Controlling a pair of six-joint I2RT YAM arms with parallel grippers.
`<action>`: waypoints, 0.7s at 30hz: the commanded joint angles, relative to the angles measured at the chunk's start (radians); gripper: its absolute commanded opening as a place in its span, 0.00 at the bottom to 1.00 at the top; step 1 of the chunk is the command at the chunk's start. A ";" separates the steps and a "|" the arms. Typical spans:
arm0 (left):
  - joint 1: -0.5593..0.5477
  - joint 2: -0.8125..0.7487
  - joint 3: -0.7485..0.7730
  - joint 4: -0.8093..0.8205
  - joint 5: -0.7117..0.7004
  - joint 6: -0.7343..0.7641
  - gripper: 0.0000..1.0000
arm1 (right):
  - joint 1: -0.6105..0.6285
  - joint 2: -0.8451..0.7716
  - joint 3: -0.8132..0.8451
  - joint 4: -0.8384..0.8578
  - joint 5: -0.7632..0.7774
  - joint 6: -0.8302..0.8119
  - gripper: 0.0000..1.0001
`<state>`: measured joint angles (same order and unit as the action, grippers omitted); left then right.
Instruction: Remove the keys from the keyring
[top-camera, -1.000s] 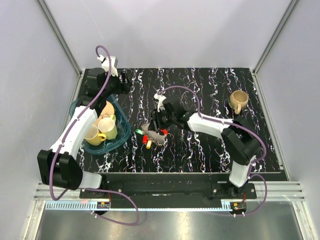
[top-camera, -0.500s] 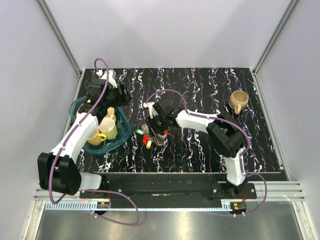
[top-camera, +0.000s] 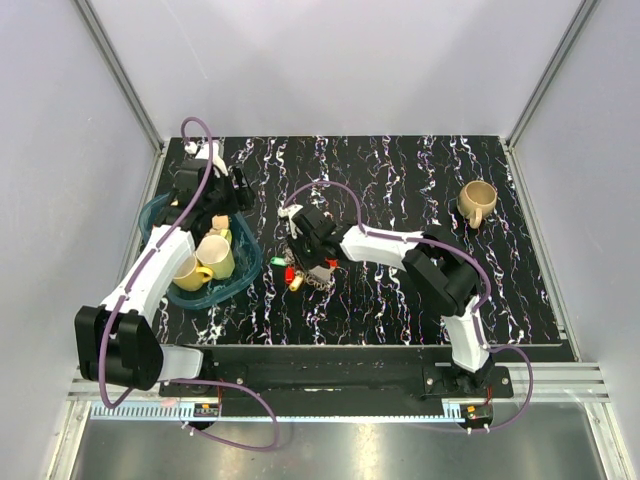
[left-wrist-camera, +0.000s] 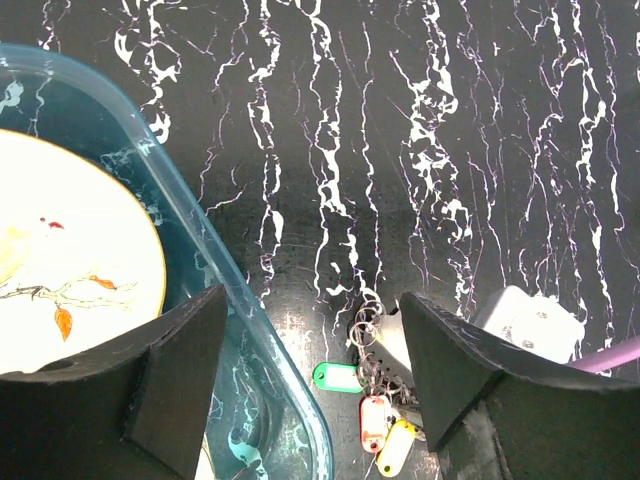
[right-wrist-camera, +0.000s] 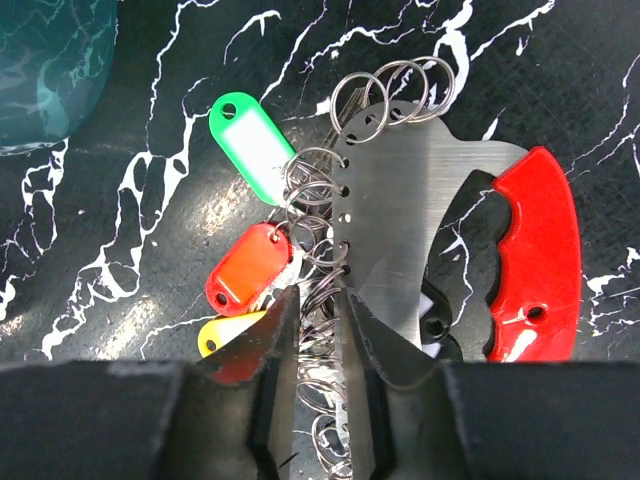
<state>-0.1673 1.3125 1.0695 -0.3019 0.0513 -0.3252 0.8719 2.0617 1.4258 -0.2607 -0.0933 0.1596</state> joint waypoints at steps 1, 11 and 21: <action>0.023 -0.032 0.017 0.004 -0.024 -0.034 0.73 | 0.015 -0.031 -0.028 0.075 0.035 0.009 0.25; 0.077 -0.053 -0.020 -0.037 0.015 -0.069 0.72 | 0.064 -0.012 0.022 0.018 0.225 0.055 0.32; 0.084 -0.053 -0.023 -0.054 0.096 -0.045 0.72 | 0.067 -0.113 -0.066 0.079 0.302 -0.155 0.00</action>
<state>-0.0902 1.2736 1.0412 -0.3664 0.0658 -0.3744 0.9360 2.0560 1.4158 -0.2344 0.1406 0.1352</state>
